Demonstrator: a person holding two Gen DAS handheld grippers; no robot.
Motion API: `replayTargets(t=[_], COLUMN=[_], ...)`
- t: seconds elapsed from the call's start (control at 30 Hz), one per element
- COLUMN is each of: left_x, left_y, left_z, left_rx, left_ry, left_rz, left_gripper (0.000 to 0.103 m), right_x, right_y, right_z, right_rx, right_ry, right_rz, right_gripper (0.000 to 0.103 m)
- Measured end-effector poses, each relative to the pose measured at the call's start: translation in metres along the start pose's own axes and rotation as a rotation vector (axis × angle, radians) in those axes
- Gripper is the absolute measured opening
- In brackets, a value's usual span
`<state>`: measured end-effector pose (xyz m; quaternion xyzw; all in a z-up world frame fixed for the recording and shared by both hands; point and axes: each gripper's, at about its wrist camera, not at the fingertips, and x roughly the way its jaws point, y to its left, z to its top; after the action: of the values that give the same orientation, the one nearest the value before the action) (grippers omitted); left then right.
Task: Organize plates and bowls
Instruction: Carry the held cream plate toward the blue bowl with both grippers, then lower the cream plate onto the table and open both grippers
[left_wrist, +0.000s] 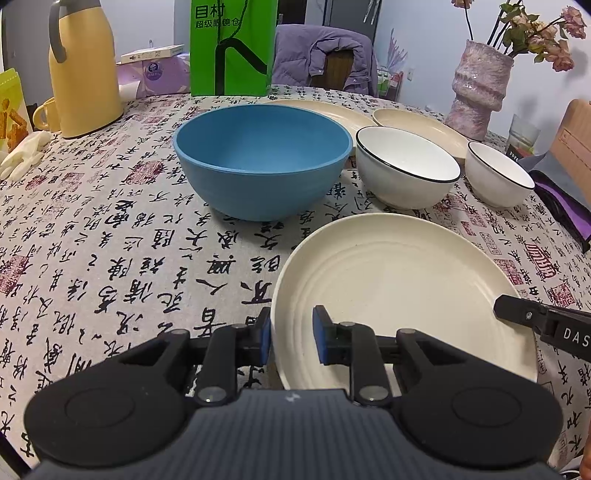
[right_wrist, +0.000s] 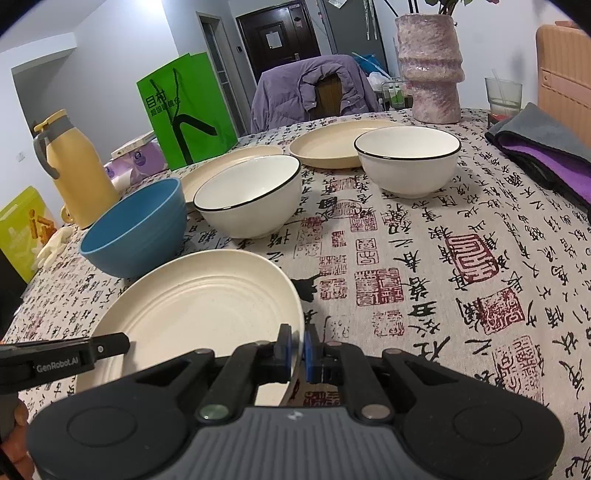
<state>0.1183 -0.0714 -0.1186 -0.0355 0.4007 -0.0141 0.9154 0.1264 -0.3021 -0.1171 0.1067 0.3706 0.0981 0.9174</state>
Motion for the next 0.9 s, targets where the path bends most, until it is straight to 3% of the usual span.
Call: replayTargets(t=[0.23,0.6,0.7,0.77,0.9], left_x=[-0.001,-0.020,-0.025,-0.030,-0.038], left_y=[0.004,0.010,0.012,0.013,0.016], left_z=[0.000,0.004,0.004,0.004,0.005], left_rx=[-0.010,-0.013,-0.010,-0.007,-0.001], left_ry=[-0.010,-0.099,-0.130,-0.160,-0.211], left_rz=[-0.021,-0.043,-0.046,-0.051,-0.051], left_gripper=[0.025,0.058,0.072,0.080,0.094], right_x=[-0.001,-0.016,-0.020,-0.022,-0.027], right_y=[-0.001,0.002,0.003,0.006,0.011], right_z=[-0.001,0.000,0.002,0.003,0.005], right_rx=[0.019,0.022,0.019,0.010,-0.008], right_ry=[-0.008,-0.080,-0.100,-0.111,-0.129], right_rz=[0.015,0.031,0.045,0.048,0.055], right_gripper=[0.011,0.022,0.034,0.053,0.067])
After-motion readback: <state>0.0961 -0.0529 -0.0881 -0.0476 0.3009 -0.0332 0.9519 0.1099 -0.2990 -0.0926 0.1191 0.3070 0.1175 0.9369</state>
